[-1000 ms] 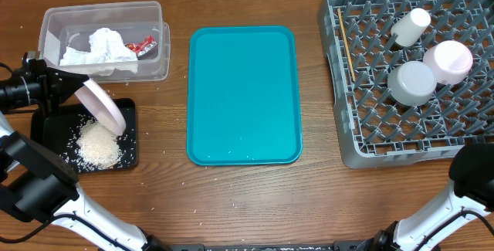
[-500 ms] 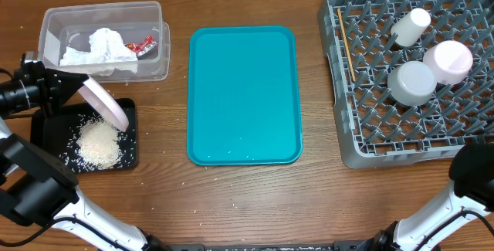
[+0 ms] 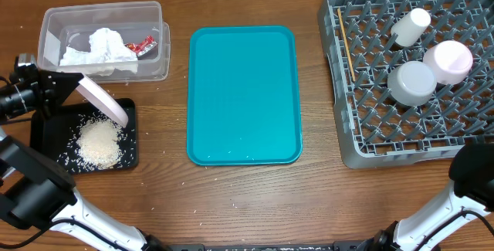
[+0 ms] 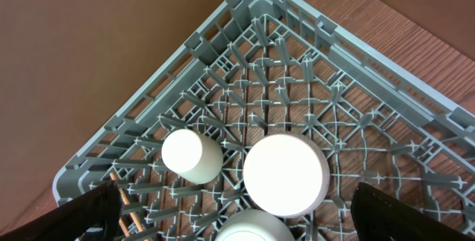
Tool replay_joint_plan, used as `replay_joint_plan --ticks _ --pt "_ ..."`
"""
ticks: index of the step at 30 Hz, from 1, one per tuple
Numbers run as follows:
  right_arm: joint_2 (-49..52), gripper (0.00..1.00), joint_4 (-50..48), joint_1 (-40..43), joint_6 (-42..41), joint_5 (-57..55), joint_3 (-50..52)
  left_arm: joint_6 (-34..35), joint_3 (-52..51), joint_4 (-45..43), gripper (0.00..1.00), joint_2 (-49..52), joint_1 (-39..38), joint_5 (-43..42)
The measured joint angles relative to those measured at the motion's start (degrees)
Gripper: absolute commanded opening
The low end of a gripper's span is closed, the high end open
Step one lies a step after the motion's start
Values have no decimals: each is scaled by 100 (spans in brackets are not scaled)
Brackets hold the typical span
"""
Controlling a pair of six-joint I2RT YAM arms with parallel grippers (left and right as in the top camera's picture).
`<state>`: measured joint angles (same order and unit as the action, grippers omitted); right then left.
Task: Sort waste into correct bins and load items into the dishwasher
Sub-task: 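Carry the plate back and set it on the teal tray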
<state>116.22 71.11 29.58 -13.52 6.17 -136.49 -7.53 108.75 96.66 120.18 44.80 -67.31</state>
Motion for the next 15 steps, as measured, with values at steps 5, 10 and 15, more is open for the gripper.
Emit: replay_joint_plan --ticks 5,10,15 --pt "0 100 -2 0 2 0 0 -2 -42 0 4 -66 -170 7" --pt "0 100 2 0 0 0 0 -2 -52 -4 4 -546 -1075 55" --pt "0 100 0 0 0 -2 0 2 -52 2 4 -1130 -2391 46"
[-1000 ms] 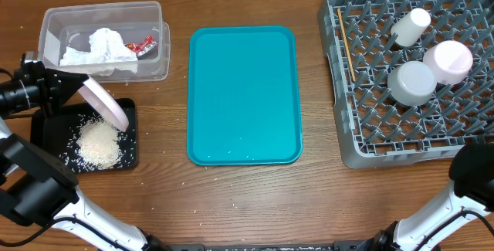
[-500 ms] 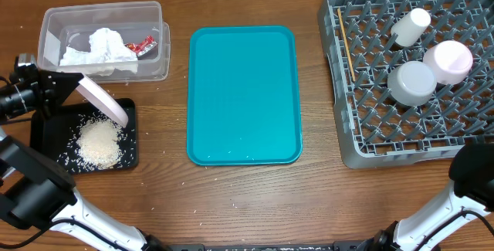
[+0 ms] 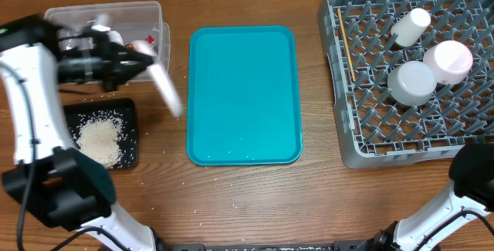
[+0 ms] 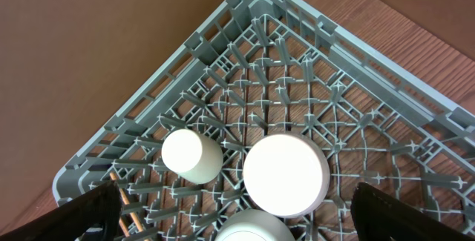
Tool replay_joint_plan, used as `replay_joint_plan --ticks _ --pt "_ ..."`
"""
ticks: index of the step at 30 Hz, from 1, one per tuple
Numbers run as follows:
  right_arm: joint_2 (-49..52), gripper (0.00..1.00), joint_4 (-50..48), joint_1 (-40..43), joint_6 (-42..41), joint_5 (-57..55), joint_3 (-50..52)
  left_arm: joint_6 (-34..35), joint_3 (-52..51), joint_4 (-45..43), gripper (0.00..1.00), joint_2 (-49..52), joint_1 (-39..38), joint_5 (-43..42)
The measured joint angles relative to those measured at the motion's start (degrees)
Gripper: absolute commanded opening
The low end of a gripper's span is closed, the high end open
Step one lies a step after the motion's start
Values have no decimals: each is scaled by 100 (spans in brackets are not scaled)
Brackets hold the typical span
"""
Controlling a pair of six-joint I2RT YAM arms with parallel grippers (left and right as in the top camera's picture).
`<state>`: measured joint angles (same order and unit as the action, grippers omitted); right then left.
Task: Sort waste into correct bins and load items into the dishwasher
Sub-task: 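Carry the plate back and set it on the teal tray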
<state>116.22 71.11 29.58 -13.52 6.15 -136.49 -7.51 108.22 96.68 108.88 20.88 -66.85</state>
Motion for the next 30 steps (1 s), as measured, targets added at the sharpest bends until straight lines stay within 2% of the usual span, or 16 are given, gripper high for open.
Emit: replay_joint_plan --ticks 3,5,9,13,15,16,21,25,30 --pt "0 100 0 2 2 2 0 24 0 -188 4 -66 -741 9" --pt "0 100 -2 0 0 2 0 173 -17 -754 4 -66 -1257 98" --pt "0 100 -2 0 0 2 0 1178 -20 -2214 4 -66 -2267 883" --pt "0 100 0 2 2 2 0 2490 -24 -3104 4 -66 -3585 2850" --pt "0 100 2 0 0 2 0 3008 -24 -3209 4 -44 -4107 3908" --pt "0 100 0 0 0 2 0 3397 -24 -3289 4 -9 -4542 4874" --pt "0 100 0 0 -2 0 0 3950 -24 -3783 4 411 -5471 6922" --pt "0 100 2 0 0 4 0 4019 -24 -4100 4 944 -5794 7410" --pt "0 100 2 0 2 2 0 4022 -26 -4107 4 1545 -5914 7597"
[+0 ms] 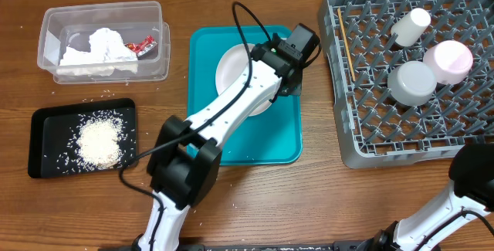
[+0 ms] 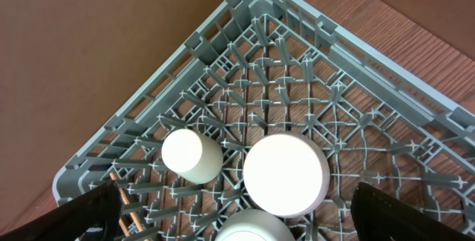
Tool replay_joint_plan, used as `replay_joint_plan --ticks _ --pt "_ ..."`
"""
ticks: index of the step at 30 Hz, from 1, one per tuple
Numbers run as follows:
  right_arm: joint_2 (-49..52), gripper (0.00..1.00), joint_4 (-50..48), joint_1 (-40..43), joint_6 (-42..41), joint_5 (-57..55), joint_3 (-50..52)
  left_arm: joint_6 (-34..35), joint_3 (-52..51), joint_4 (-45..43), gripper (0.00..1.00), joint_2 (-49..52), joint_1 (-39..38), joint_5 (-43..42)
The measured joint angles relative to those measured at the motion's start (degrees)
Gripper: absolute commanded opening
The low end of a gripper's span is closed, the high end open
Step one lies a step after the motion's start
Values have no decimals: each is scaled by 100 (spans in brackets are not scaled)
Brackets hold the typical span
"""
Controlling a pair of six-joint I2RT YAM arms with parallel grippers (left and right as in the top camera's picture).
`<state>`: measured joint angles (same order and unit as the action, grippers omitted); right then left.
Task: Sort waste into correct bins and load items into the dishwasher
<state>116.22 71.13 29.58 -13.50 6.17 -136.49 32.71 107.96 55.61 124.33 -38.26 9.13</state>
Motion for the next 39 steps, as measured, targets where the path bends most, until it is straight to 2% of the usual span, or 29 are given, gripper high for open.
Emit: replay_joint_plan --ticks 1,2,6,8,10,14,19,20,21,22,27,30,36,39 --pt "0 100 -2 0 0 0 0 0 0 0 5 59 4 28" --pt "0 100 -2 0 -2 -2 0 0 0 2 10 101 15 52" --pt "0 100 -2 0 0 -2 0 44 0 -52 39 127 50 122" --pt "0 100 -2 0 -2 -2 0 57 0 -125 49 127 52 160" --pt "0 100 -2 0 -2 0 0 55 0 -195 52 127 52 190" --pt "0 100 0 0 -4 2 0 42 0 -372 63 127 52 214" --pt "0 100 33 0 -151 365 0 39 151 -343 67 129 92 227" --pt "0 100 17 0 -173 483 0 39 260 -258 77 133 118 229" --pt "0 100 -26 0 -197 640 0 39 413 -155 95 138 157 243" --pt "0 100 -57 0 -219 833 0 52 544 -90 100 138 199 271" --pt "2 100 -160 -50 -361 2332 0 39 1447 243 100 138 643 372" --pt "9 100 -66 -391 -256 2855 0 39 1919 444 100 138 1058 407" --pt "282 92 260 -2122 24 2337 0 46 2380 581 100 136 2103 442" --pt "654 99 348 -3112 70 1611 0 63 2382 833 100 138 2577 444"
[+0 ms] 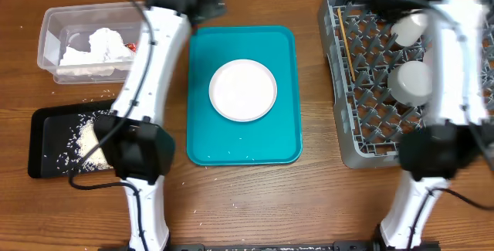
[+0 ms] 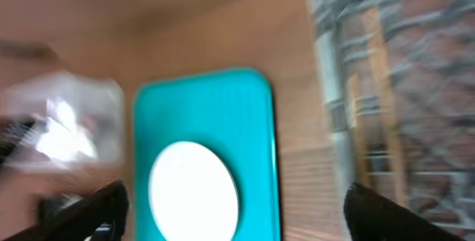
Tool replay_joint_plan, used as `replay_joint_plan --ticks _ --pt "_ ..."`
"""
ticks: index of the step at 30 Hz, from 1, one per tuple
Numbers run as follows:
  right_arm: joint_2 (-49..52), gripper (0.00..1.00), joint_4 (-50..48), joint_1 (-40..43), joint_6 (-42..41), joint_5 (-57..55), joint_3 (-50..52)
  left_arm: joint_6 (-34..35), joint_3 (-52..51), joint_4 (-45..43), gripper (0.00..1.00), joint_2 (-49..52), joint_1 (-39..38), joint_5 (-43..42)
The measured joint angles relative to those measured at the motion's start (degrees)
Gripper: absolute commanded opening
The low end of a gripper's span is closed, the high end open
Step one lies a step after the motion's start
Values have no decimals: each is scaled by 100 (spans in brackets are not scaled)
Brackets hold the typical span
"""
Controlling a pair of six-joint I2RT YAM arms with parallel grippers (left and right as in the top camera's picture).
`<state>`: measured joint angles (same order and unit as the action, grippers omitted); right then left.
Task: Sort waste into correct bins and load items into the dishwasher
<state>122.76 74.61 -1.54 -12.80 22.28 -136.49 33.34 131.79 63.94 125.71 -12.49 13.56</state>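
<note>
A white plate [image 1: 243, 89] lies flat in the middle of the teal tray [image 1: 287, 131], empty and untouched. My left arm reaches to the table's back edge, where the left gripper is a dark blur clear of the plate; its jaws cannot be made out. My right arm stretches over the grey dishwasher rack [image 1: 370, 139]. In the blurred right wrist view the right gripper [image 2: 234, 200] is open and empty, with the plate [image 2: 194, 193] and tray [image 2: 256, 104] beneath it and the rack [image 2: 415, 85] at the right.
The rack holds a white cup [image 1: 411, 81], a smaller white cup [image 1: 409, 23] and a chopstick [image 1: 345, 42]. A clear bin [image 1: 54, 19] with crumpled tissue stands at the back left. In front of it a black tray [image 1: 46, 127] holds rice.
The left arm was bent over the plate on the teal tray; now it is at the back edge and the plate lies free. The right arm has come over the rack, its camera facing the tray.
My left gripper held the plate tilted over the black tray with rice. Then the plate was beside the clear bin, then over the teal tray. Now it rests there, let go. The right arm stayed still over the rack's corner until this moment.
</note>
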Motion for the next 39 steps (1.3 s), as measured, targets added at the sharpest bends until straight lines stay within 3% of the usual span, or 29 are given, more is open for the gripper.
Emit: replay_joint_plan --ticks 4,14,20,29,33,39 --pt "575 96 39 -988 44 -841 0 4 0 275 100 0 553 -2" --pt "1534 41 389 -1836 2 -1484 2 273 0 280 100 0 1690 -505" --pt "1939 33 732 -1853 -66 -1429 2 299 0 304 100 -2 1952 -667" --pt "2437 47 922 -2096 -46 -1366 17 319 0 317 100 0 1934 -935" --pt "2437 46 892 -2271 13 -1353 50 319 0 317 100 0 1934 -953" --pt "2444 12 824 -2361 79 -1351 275 319 0 317 100 -2 1934 -955"
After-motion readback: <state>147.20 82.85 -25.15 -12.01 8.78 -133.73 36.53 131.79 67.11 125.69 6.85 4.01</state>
